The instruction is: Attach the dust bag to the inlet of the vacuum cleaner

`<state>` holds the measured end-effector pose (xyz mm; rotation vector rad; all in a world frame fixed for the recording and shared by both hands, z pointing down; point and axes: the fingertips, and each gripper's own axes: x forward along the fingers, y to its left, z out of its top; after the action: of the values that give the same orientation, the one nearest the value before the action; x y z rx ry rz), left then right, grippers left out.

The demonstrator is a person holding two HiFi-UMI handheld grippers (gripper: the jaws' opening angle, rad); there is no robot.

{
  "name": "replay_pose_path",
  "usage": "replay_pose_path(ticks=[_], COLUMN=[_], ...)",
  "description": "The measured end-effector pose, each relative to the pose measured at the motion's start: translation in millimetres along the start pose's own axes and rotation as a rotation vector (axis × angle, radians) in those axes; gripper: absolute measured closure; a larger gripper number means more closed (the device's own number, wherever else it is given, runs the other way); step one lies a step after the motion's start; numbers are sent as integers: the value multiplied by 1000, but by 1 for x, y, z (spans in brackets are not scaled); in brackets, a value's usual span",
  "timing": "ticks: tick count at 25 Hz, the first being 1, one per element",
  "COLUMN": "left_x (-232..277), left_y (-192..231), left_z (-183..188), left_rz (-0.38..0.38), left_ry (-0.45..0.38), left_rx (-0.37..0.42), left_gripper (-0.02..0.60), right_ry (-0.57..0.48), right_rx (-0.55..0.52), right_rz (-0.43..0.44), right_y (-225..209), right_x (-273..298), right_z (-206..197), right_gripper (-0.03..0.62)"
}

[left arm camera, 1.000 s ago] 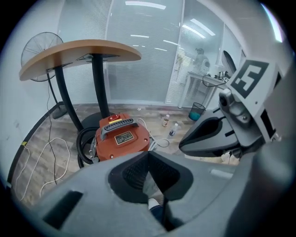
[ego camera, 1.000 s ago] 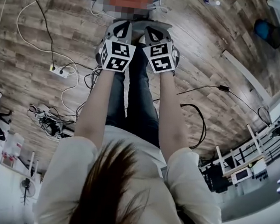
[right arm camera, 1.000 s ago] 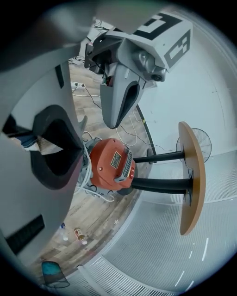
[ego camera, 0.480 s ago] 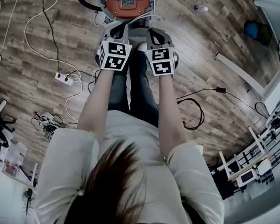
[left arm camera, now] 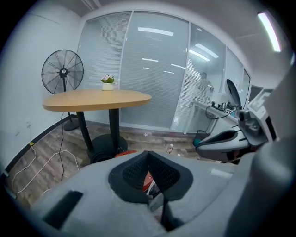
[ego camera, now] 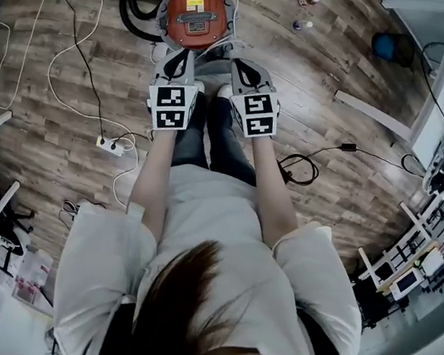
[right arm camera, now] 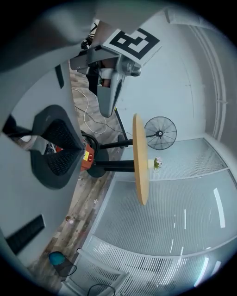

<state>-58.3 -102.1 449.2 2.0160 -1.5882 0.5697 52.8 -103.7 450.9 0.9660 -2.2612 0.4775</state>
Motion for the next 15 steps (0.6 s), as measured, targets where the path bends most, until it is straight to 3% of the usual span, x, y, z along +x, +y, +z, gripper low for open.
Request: replay_pose_path(ticks=[13,15], left_x=[-58,-66], left_y=[-26,-29], left_z=[95,108], left_rz=[-69,-78], left_ry=[-192,-213], left_rx=[-34,-6], left_gripper=[565,565], right_ry=[-223,-245], right_rx=[-17,-24], right_rz=[-5,-6], right_y=[6,6], right_x=[-73,-84], right_z=[99,110], right_gripper=[591,591])
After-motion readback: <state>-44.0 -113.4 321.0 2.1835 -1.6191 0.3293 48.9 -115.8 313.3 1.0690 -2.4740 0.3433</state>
